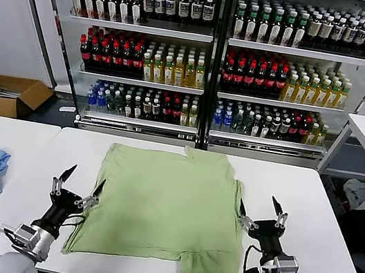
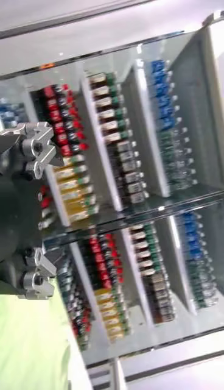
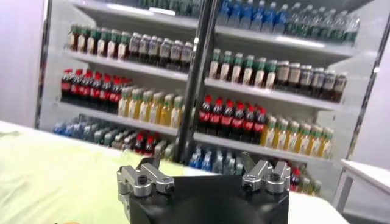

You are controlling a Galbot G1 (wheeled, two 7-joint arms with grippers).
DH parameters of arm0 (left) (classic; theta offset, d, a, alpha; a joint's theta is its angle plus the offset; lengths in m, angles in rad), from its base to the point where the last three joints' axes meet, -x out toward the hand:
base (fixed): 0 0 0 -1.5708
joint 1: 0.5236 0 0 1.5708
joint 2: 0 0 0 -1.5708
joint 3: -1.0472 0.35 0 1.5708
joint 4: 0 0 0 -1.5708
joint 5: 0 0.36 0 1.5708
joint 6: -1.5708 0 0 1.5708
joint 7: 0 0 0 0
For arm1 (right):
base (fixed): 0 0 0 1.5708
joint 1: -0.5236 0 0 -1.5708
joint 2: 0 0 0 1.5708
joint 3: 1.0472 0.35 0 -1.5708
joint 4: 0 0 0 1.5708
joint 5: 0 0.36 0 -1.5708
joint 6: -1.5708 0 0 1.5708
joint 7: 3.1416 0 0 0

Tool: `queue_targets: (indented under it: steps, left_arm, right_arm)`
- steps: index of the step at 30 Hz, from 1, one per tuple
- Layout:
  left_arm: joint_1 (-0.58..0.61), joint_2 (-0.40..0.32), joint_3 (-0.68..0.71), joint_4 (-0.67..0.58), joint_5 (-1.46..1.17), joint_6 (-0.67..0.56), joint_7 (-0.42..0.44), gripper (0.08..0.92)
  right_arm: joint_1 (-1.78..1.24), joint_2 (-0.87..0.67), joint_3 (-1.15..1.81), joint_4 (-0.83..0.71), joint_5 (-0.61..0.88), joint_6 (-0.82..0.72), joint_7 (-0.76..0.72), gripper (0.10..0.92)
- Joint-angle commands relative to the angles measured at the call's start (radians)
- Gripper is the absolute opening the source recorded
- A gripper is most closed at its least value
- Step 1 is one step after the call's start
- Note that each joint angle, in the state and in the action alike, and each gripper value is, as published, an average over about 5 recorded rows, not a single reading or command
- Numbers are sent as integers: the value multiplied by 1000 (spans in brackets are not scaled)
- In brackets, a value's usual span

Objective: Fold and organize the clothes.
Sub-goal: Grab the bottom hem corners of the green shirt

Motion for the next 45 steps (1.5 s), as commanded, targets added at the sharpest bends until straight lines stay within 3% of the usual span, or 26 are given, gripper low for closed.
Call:
queue_targets:
  steps: [1, 7, 18, 40, 45]
  left_arm:
    - [186, 56, 1, -152, -121, 309, -93, 823]
    - [259, 87, -26, -203, -188, 419, -133, 823]
    - [308, 86, -38, -187, -219, 471, -177, 823]
    - [253, 55, -52, -140, -239, 513, -209, 823]
    - [248, 53, -44, -141, -244, 513, -207, 814]
  right_arm:
    - [-189, -82, 3, 88, 85, -13, 17, 823]
    - [-277, -102, -11, 94, 85, -6, 11, 823]
    - [-262, -110, -53, 67, 115, -6, 54, 823]
    - [-242, -59, -167, 31, 112, -44, 149, 823]
    - [-233, -50, -167, 12, 145, -40, 156, 767]
